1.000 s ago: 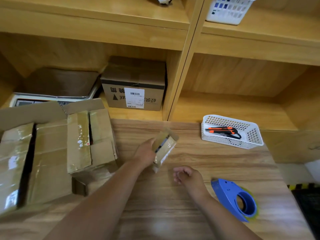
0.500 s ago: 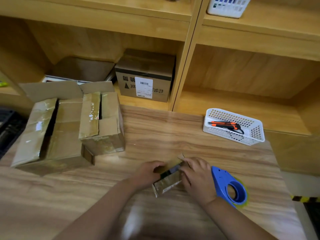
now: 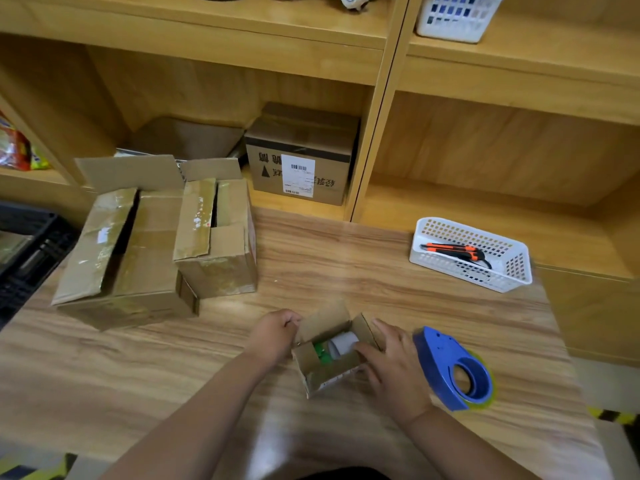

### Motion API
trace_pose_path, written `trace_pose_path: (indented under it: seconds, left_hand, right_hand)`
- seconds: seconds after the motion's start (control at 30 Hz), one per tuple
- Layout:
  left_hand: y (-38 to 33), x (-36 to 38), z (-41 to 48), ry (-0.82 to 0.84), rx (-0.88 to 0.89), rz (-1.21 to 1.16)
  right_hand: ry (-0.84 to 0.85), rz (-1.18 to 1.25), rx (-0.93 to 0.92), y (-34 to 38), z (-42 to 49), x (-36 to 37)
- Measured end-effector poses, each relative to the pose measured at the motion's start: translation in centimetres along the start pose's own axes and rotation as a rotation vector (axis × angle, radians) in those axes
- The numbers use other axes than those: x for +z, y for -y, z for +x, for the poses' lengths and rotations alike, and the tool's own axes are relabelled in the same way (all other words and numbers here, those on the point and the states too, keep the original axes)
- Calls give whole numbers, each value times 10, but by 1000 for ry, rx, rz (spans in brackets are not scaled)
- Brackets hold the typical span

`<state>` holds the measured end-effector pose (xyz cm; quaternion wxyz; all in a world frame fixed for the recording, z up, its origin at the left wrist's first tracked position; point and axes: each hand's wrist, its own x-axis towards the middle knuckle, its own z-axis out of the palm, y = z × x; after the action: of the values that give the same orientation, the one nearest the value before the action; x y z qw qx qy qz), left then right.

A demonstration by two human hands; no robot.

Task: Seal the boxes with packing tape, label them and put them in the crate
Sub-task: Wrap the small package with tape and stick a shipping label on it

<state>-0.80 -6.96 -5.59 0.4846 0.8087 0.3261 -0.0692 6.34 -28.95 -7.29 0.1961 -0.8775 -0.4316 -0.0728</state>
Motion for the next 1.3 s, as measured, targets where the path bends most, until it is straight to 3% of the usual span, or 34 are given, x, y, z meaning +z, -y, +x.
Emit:
trace_pose_path:
  seconds: [0.57, 0.73, 0.87, 1.13, 1.3]
  left_hand:
    - [-2, 7, 7, -74, -8, 126]
    - [-4, 6, 8, -59, 13, 126]
    - [-3, 5, 6, -21, 43, -4]
    - [0, -2, -7, 64, 100, -120]
    - [22, 7, -14, 78, 255, 84]
  right_hand:
    - [-101, 200, -87, 6, -17, 10]
    - [-39, 194, -131, 4, -18, 9]
    - [32, 158, -127, 2, -15, 10]
    - [90, 52, -81, 12, -6, 6]
    - [138, 192, 142, 13, -12, 9]
